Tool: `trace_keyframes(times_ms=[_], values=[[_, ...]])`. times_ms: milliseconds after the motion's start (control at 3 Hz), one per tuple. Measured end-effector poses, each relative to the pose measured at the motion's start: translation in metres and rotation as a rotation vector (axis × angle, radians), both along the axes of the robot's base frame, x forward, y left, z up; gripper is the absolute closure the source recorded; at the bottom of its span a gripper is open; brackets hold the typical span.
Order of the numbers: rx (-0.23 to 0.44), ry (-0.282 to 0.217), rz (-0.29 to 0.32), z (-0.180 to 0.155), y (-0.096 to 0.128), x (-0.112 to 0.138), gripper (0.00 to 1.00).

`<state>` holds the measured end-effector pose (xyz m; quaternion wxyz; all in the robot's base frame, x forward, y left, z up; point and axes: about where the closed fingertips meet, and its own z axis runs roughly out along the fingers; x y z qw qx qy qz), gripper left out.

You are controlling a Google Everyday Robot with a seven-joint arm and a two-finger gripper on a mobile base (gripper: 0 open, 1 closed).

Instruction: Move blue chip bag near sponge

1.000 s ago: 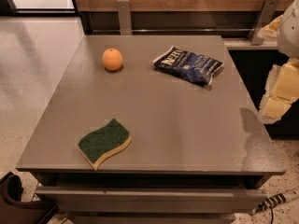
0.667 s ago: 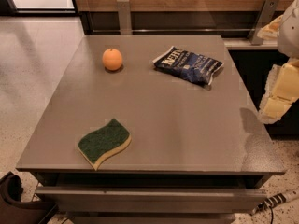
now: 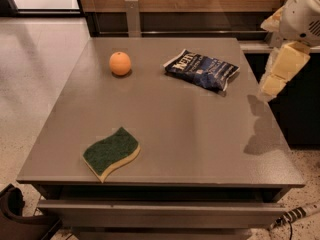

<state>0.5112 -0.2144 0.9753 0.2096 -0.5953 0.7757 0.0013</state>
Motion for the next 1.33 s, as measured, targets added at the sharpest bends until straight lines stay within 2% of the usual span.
trace_keyframes(times_ms=[333, 667, 1000, 1333], values=[[0.148, -0.010, -0.013, -0.012, 0.003, 0.073, 0.00], [0.269, -0.048, -0.050, -0.030, 0.008, 0.113, 0.00], [0.363, -0.088, -0.097, -0.053, 0.012, 0.139, 0.00], [0.449, -0.181, -0.165, -0.081, 0.019, 0.170, 0.00]])
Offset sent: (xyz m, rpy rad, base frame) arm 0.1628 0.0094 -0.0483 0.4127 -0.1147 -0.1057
